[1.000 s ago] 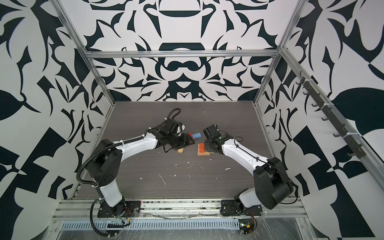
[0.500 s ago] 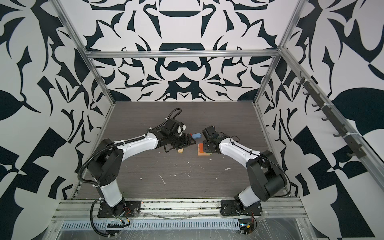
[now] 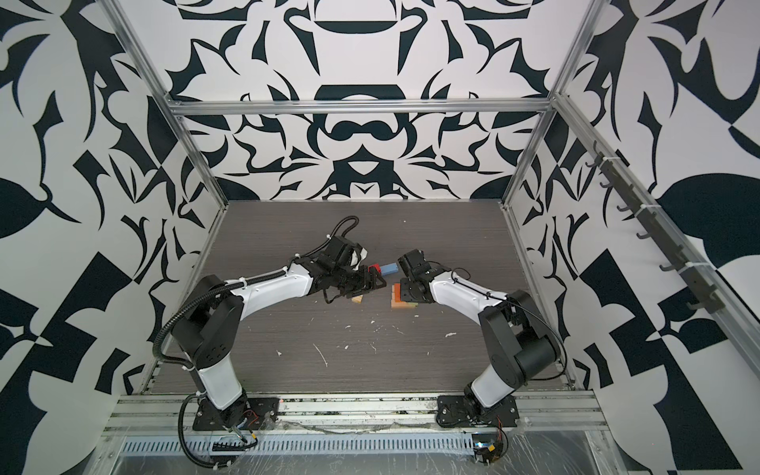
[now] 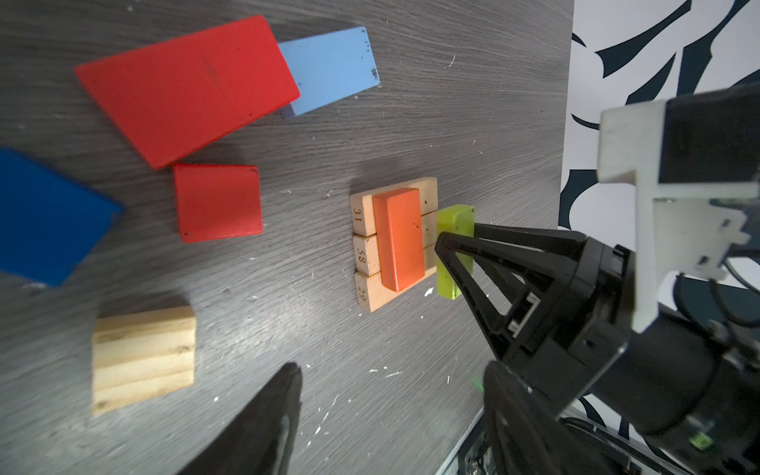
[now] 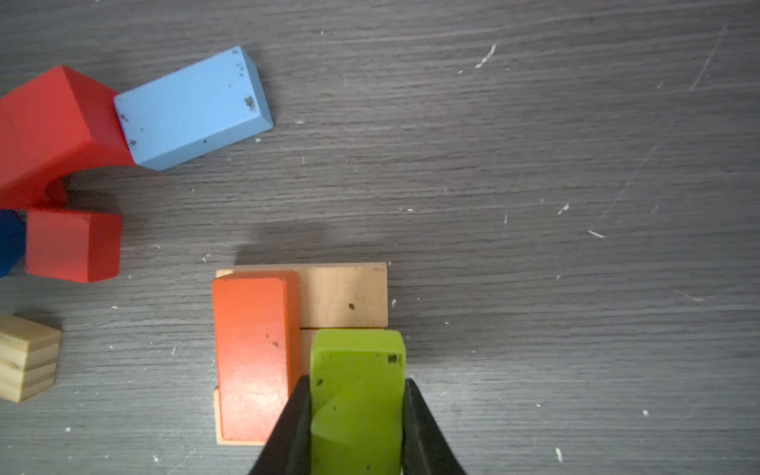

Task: Build the wood block tower
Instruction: 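Lower the green block onto the bars beside the orange block with the right gripper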

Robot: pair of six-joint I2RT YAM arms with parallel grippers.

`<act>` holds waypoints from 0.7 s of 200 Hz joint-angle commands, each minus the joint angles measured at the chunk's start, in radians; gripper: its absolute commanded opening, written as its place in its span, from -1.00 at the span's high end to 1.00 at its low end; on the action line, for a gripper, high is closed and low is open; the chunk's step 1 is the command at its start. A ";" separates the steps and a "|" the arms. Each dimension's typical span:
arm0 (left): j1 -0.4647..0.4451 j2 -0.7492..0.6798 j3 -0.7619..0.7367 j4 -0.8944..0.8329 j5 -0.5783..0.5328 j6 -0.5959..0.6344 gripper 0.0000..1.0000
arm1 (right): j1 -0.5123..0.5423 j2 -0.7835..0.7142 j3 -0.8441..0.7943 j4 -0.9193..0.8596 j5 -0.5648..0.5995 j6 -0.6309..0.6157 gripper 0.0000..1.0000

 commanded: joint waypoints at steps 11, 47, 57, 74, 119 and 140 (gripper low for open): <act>0.001 -0.032 -0.013 -0.023 -0.006 0.012 -0.46 | -0.004 0.009 0.043 0.019 -0.005 0.004 0.54; 0.001 -0.030 -0.014 -0.023 -0.002 0.014 -0.46 | -0.004 0.022 0.053 0.024 -0.007 0.003 0.53; 0.001 -0.030 -0.016 -0.023 -0.001 0.016 -0.46 | -0.005 0.026 0.057 0.024 -0.008 0.003 0.53; 0.001 -0.030 -0.016 -0.025 -0.002 0.016 -0.47 | -0.004 0.035 0.065 0.024 -0.009 0.001 0.53; 0.001 -0.032 -0.017 -0.029 -0.002 0.018 -0.48 | -0.004 0.053 0.082 0.015 -0.007 0.003 0.52; 0.001 -0.032 -0.017 -0.032 -0.004 0.020 -0.47 | -0.005 0.054 0.083 0.016 -0.007 0.004 0.51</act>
